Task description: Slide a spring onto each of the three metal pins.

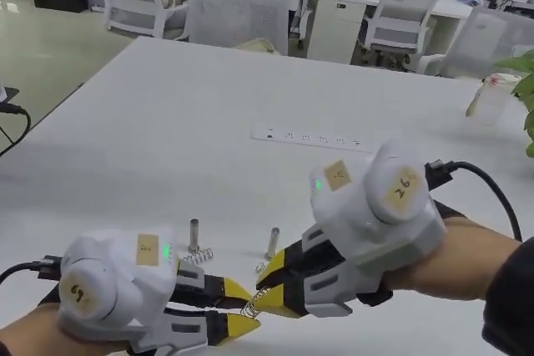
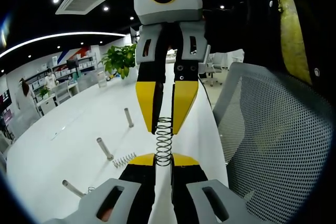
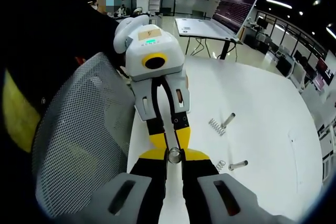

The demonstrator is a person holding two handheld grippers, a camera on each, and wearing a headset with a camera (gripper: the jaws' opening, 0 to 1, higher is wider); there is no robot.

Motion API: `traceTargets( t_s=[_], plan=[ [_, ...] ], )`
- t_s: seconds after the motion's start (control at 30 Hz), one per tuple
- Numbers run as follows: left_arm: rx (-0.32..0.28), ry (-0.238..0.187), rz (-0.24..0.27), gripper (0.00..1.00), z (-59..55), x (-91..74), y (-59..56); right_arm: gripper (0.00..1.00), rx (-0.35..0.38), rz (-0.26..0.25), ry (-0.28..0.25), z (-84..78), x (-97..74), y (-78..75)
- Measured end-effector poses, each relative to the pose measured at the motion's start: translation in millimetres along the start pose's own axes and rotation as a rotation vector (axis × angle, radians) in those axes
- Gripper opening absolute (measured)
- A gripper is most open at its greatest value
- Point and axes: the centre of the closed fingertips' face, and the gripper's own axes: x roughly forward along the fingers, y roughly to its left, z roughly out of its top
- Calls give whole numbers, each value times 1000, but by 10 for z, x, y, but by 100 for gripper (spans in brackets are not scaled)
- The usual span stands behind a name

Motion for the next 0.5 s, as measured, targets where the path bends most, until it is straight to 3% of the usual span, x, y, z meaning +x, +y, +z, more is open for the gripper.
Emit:
traceTargets(
  t_s=[0.5],
  plan=[
    [0,12,0,2,-20,-12,-3,7,59,-2,49,-62,13,-14]
  ],
)
